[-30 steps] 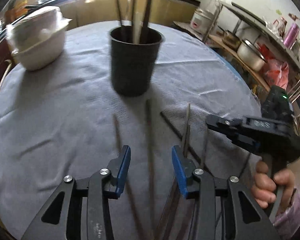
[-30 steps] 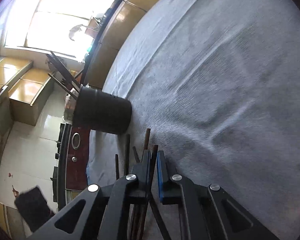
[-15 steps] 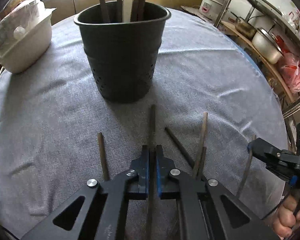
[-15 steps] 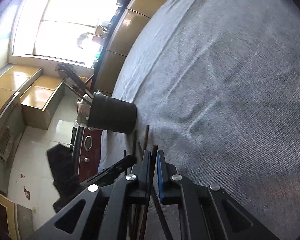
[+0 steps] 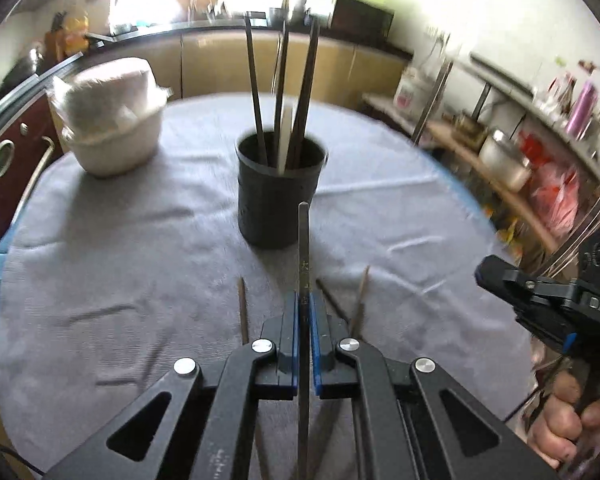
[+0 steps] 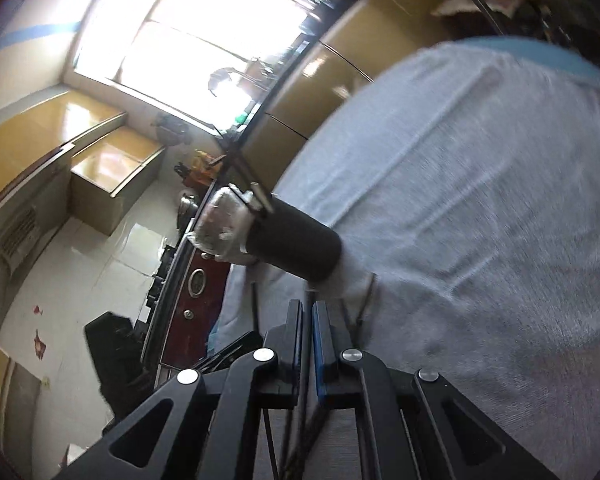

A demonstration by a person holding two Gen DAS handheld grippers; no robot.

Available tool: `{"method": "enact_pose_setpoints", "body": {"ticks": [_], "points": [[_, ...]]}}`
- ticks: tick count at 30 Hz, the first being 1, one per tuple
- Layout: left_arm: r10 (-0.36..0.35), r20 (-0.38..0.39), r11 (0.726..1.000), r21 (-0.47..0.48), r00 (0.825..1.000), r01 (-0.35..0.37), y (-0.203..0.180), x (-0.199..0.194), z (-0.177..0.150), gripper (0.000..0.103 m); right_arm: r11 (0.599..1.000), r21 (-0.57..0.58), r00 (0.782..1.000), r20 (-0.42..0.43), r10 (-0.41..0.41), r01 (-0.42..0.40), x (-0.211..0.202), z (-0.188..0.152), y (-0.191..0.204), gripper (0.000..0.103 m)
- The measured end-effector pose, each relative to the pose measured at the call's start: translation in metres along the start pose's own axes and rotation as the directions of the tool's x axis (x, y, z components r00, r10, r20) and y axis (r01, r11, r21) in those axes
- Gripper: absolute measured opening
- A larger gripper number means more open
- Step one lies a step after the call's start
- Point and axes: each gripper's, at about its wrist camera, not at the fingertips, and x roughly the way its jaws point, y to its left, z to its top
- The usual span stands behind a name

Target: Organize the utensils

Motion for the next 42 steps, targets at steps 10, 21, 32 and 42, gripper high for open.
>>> {"method": "enact_pose_setpoints", "body": {"ticks": [10,21,32,42], "points": [[0.012,0.168,0.999,-0.032,0.986,-0.007,0.000,-0.050,-0.012,0.005,0.981,-0.082,0.983,-0.053,-0.178,0.174,0.006,-0.004,0.021,0.008],[0.043,0.263,0.999,-0.025,0.964,-0.038,-0.004,-0.071,-0.046,0.005,0.918,0.019,0.887,-0.266,-0.377,0.396,0.076,0.001,-0.034,0.014],[0.097,0.212,0.995,-0.031,0.972,-0.093,-0.007,-0.059,-0.056,0.005,0.891,0.001,0.865,-0.237,-0.441,0.454,0.090,-0.006,-0.030,0.015],[0.182,0.205,0.983,-0.029,0.962,-0.180,-0.012,-0.064,-0.059,0.005,0.914,-0.080,0.906,-0.121,-0.406,0.398,0.065,-0.016,-0.002,0.009]]}}
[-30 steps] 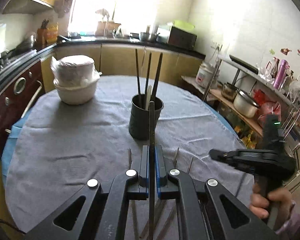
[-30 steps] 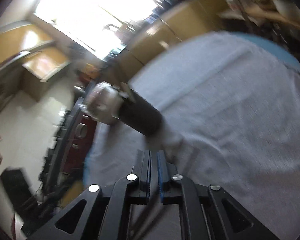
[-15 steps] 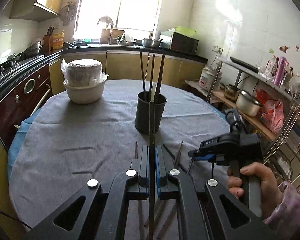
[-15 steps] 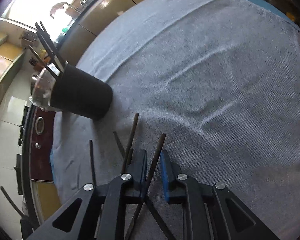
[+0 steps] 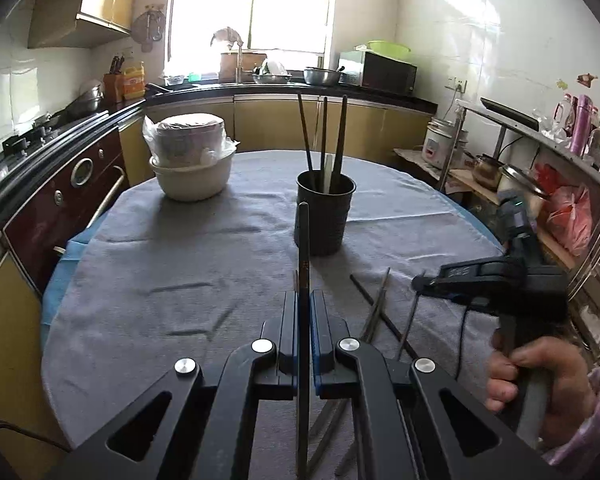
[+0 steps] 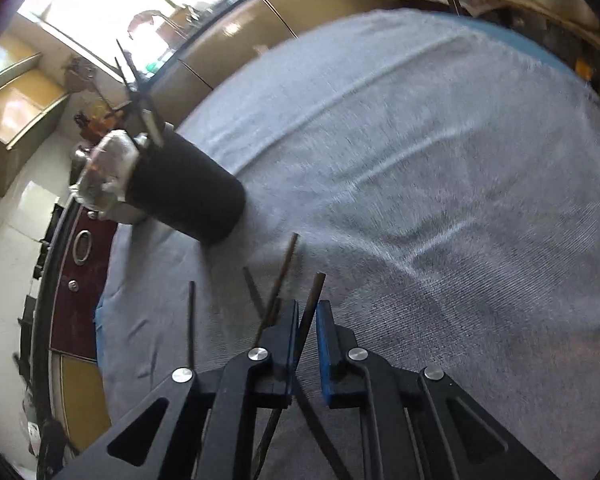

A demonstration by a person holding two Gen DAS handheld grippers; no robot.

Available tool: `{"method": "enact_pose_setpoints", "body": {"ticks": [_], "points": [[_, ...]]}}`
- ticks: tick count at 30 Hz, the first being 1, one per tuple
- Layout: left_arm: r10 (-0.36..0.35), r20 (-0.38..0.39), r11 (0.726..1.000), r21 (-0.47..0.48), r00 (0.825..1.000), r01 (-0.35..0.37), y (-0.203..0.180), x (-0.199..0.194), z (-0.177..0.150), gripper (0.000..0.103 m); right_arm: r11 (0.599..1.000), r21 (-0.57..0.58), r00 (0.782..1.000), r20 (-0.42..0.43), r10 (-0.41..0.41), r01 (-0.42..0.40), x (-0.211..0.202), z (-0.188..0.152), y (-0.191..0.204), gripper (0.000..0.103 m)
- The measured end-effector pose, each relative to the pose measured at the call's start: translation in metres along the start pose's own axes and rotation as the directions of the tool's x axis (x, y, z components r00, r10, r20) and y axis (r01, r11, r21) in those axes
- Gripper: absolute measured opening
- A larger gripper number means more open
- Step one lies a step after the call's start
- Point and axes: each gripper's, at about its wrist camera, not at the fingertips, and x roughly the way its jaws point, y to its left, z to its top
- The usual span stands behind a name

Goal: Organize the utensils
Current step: 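Carry the upright chopsticks over the black cup with both grippers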

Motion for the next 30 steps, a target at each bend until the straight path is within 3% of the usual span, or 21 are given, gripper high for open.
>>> {"method": "enact_pose_setpoints", "body": {"ticks": [8,16,30], "points": [[0.036,-0.009,0.999,-0.008,0.999,-0.036,0.000,-0.002,-0.002,0.005,0.992,-0.090,0.987,0.123,0.103,-0.092,-0.052,-0.007,0.022,0.008],[0.078,-0.038,0.997,0.001,0.996,-0.078,-0.004,0.000,-0.004,0.005,0.967,-0.212,0.950,0.246,0.191,-0.140,-0.102,-0.017,0.048,0.008],[0.086,-0.042,0.996,0.001,0.995,-0.086,-0.003,0.005,-0.004,0.006,0.976,-0.179,0.972,0.172,0.157,-0.126,-0.083,-0.016,0.041,0.008]]}}
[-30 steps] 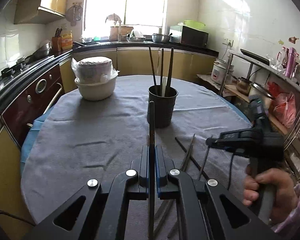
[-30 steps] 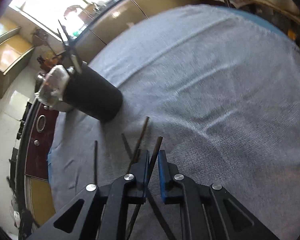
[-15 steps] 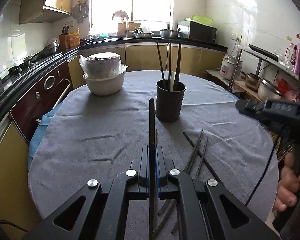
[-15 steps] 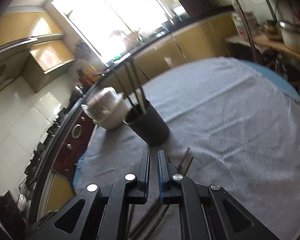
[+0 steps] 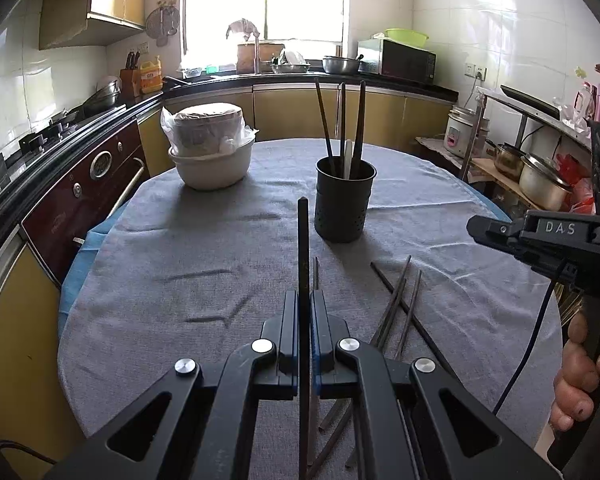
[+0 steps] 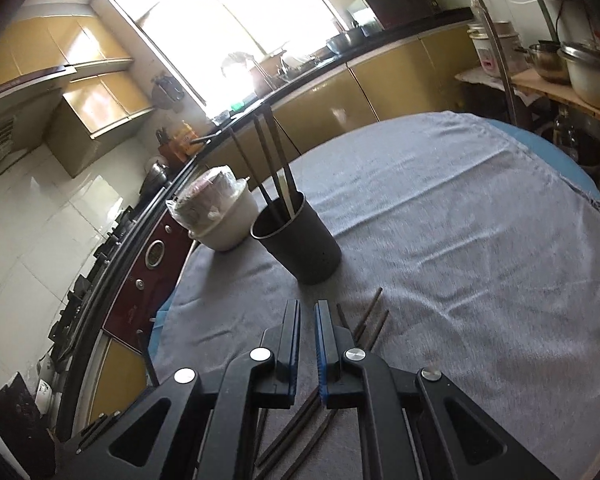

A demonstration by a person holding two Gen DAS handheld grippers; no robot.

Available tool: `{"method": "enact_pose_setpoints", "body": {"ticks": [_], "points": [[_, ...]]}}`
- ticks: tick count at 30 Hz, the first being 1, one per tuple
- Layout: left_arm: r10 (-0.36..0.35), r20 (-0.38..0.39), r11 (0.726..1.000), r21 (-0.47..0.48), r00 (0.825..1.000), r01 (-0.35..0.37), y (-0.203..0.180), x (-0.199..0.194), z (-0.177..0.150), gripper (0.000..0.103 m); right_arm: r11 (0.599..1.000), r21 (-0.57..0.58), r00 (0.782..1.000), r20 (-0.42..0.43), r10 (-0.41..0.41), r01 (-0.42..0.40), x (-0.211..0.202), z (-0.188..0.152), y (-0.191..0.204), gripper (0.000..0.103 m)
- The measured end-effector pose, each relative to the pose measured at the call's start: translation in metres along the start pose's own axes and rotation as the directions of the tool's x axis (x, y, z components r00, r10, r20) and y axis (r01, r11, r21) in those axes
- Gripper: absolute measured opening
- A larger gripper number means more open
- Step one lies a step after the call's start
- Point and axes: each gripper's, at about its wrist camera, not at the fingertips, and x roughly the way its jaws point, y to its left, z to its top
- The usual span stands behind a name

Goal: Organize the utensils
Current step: 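Carry the upright chopsticks over the black cup with both grippers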

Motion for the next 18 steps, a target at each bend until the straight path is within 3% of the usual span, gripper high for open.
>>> {"method": "enact_pose_setpoints", "body": {"ticks": [10,15,18], "points": [[-0.010,-0.008,1.000,-0.011,1.000,0.010,0.006,0.006,0.000,0.006,0.997,0.056,0.995,-0.094,-0.047,0.052,0.023,-0.003,-0.014,0.011],[-0.038,-0.006,0.998,-0.040,0.999,0.038,0.015,0.006,-0.001,0.006,0.987,0.109,0.980,-0.174,-0.095,0.115,0.041,0.001,-0.036,0.020],[-0.054,-0.004,0.997,-0.057,0.999,0.054,0.021,0.006,-0.001,0.006,0.977,0.159,0.971,-0.212,-0.108,0.143,0.052,0.004,-0.053,0.020]]}}
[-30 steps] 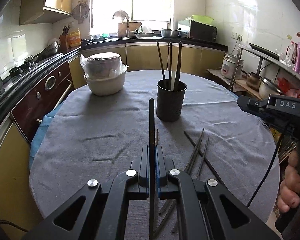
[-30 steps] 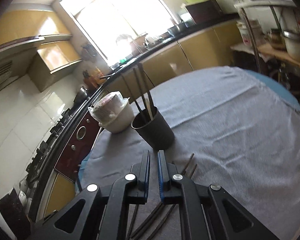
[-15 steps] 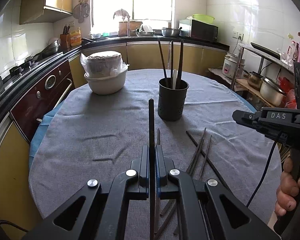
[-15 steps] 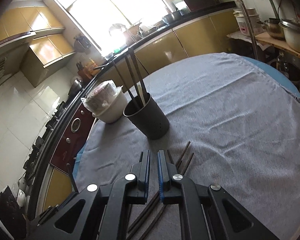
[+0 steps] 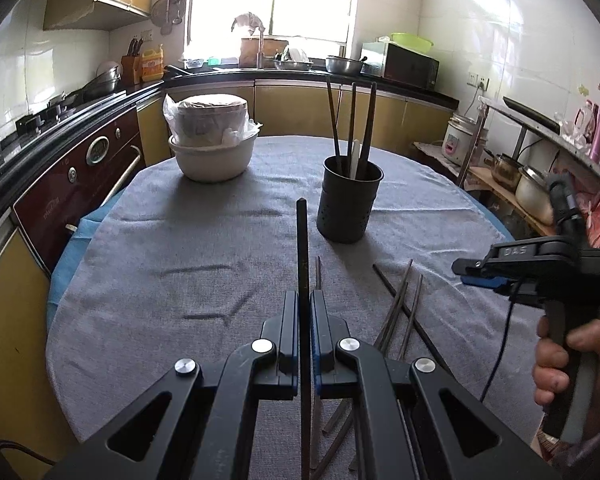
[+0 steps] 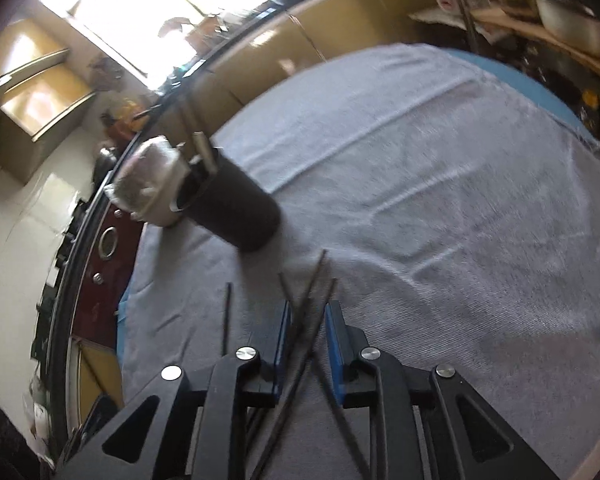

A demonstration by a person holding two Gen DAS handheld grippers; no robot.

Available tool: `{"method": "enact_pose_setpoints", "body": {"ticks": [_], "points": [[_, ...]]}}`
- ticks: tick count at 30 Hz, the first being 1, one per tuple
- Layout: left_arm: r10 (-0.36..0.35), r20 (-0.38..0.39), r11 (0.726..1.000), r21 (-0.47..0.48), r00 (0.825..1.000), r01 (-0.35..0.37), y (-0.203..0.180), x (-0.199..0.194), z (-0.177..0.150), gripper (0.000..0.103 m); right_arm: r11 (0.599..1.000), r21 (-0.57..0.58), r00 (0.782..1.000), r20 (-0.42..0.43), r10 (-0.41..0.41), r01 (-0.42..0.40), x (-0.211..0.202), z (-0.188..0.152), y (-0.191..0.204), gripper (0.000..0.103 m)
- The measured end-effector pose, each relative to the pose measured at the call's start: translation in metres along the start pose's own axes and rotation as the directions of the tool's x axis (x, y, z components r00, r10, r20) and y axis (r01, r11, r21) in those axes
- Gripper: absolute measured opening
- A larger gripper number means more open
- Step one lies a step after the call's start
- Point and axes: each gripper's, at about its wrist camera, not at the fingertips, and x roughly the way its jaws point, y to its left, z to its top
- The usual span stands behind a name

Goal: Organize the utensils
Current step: 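Carry the upright chopsticks over the black cup with both grippers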

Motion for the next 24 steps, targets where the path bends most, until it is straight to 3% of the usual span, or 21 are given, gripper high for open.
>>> {"method": "enact_pose_setpoints", "body": {"ticks": [11,20,22,23,24], "points": [[-0.033,0.021,0.999,-0.007,0.999,0.033,0.006,-0.009,0.000,0.006,0.995,0.078,0.991,-0.123,-0.049,0.059,0.061,0.008,-0.007,0.021],[-0.039,0.034,0.999,-0.006,0.999,0.040,0.006,-0.015,-0.001,0.006,0.996,0.043,0.994,-0.086,-0.072,0.076,0.070,0.011,0.007,0.029],[-0.041,0.036,0.999,-0.006,0.999,0.041,0.007,-0.016,-0.001,0.006,0.996,0.018,0.994,-0.076,-0.082,0.084,0.070,0.008,0.010,0.019],[-0.040,0.038,0.999,-0.006,0.998,0.040,0.007,-0.017,-0.001,0.006,0.996,0.005,0.993,-0.077,-0.085,0.085,0.071,0.007,0.011,0.008],[-0.040,0.039,0.999,-0.006,0.998,0.040,0.007,-0.018,-0.001,0.006,0.996,0.000,0.994,-0.066,-0.091,0.091,0.069,0.005,0.011,0.008]]}}
